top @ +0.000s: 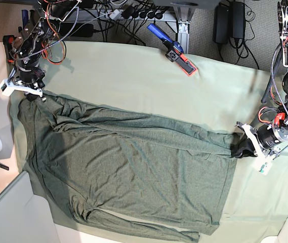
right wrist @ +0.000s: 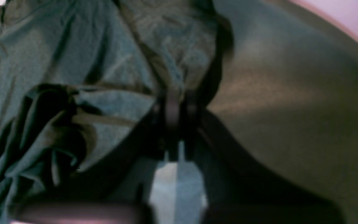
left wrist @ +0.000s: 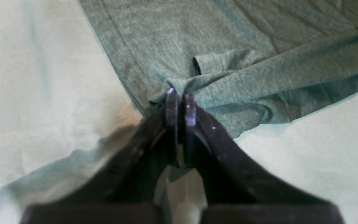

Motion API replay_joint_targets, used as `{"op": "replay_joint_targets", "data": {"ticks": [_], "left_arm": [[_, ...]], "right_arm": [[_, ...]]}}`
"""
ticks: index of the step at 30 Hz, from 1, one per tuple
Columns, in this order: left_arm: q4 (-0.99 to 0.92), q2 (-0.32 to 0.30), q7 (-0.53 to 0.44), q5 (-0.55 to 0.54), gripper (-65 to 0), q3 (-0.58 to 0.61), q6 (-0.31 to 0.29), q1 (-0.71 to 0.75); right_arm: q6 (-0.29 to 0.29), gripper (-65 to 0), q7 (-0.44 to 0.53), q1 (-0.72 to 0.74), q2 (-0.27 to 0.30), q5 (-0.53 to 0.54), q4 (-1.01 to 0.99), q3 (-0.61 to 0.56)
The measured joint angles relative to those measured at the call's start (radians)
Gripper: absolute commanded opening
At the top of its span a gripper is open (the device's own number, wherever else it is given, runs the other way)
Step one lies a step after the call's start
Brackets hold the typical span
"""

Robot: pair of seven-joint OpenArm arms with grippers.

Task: Fold the T-shirt properly
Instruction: 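Lower the held shoulders onto the cloth and open both grippers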

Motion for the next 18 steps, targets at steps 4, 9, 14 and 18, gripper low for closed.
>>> {"op": "replay_joint_targets", "data": {"ticks": [4, 9, 14, 18], "left_arm": [[0.0, 0.0, 0.0, 0.0, -65.0, 0.0, 0.0, 0.0], [0.0, 0.0, 0.0, 0.0, -65.0, 0.0, 0.0, 0.0], [0.0, 0.0, 0.0, 0.002, -65.0, 0.0, 0.0, 0.0], [0.0, -0.002, 0.0, 0.003, -65.0, 0.0, 0.0, 0.0]], "right_arm": [[0.0, -65.0, 0.0, 0.0, 0.0, -0.031, 0.0, 0.0], [0.0, -65.0, 0.0, 0.0, 0.0, -0.004, 0.0, 0.0], [0.035, -65.0, -0.008, 0.026, 0.0, 0.02, 0.0, 0.0], [0.043, -65.0, -0.007, 0.086, 0.0, 0.023, 0.0, 0.0]]}}
